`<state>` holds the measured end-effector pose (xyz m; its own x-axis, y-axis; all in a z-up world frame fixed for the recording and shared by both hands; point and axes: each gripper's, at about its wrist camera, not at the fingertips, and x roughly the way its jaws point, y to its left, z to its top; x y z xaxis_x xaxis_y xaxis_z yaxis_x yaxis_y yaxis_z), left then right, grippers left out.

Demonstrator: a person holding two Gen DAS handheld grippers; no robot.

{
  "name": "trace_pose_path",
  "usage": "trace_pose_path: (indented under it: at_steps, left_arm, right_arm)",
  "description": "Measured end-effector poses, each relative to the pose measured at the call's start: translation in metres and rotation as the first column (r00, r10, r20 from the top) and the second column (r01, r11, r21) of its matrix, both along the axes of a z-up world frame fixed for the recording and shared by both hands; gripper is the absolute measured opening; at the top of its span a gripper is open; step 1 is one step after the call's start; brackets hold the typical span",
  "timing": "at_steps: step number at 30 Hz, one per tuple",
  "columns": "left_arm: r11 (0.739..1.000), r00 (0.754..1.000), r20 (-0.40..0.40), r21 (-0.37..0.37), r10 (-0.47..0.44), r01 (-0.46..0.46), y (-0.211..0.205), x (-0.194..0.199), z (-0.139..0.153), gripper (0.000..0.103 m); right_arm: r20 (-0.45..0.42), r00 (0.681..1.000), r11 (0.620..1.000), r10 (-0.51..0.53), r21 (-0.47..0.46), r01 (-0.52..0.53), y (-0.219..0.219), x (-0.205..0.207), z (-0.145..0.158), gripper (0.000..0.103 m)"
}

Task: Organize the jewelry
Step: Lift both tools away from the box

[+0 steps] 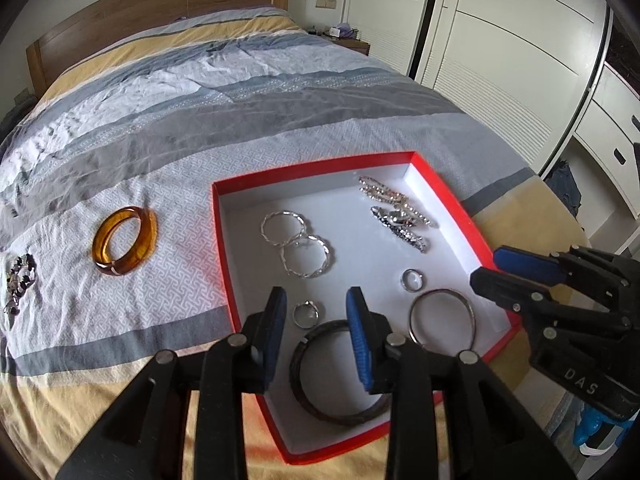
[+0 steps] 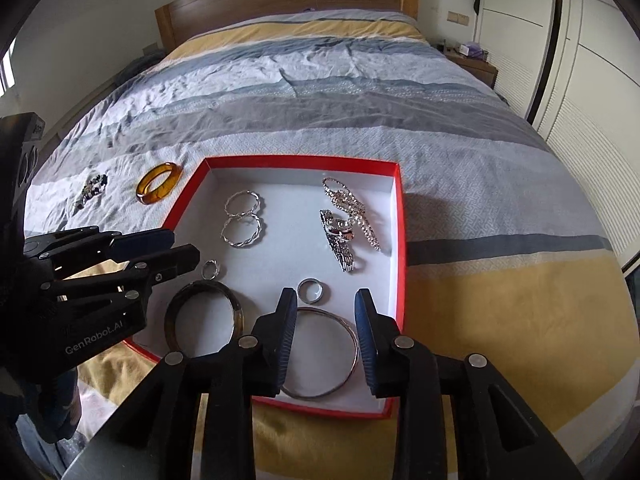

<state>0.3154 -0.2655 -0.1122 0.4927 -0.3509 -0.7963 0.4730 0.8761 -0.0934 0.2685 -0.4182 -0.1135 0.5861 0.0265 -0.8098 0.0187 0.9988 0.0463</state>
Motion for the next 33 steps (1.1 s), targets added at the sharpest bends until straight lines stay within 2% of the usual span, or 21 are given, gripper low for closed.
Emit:
trace_pose_path:
  at_steps: [8,18,23,25,26,27,33]
  left_arm:
    - [1.000,0.997,0.075,-0.013,0.017,-0.016,0.029,-0.042,0.050,0.029]
    - [0.996,0.983,0.162,0.015,0.087,-0.091,0.092,-0.093,0.102,0.029]
    - [0.983,0.967,0.180,-0.010,0.182,-0.184,0.140,-0.118,0.116,0.030]
    - [0.976,0.957,0.193,-0.015,0.218,-0.219,0.159,-0.129,0.121,0.037]
    - [0.971,0.950,0.202,-0.017,0.238,-0.239,0.168,-0.135,0.123,0.047]
    - [0.966,0.943,0.212,-0.020,0.257,-0.258,0.177,-0.141,0.126,0.048]
    - [0.944,0.907,0.263,-0.056,0.329,-0.325,0.221,-0.172,0.146,0.048]
  right_arm:
    - [0.066,0.997,0.997,-0.050,0.059,0.046,0.010,-0.040,0.043,0.034]
    - [0.171,0.985,0.994,-0.018,0.106,0.000,0.067,-0.084,0.097,0.038]
    - [0.205,0.979,0.993,0.008,0.111,-0.031,0.099,-0.109,0.114,0.039]
    - [0.212,0.977,0.994,0.021,0.105,-0.044,0.113,-0.118,0.118,0.039]
    - [0.216,0.976,0.994,0.028,0.100,-0.051,0.120,-0.123,0.121,0.039]
    - [0.219,0.975,0.994,0.035,0.097,-0.057,0.126,-0.128,0.123,0.039]
    - [0.252,0.965,0.992,0.075,0.076,-0.097,0.157,-0.155,0.143,0.039]
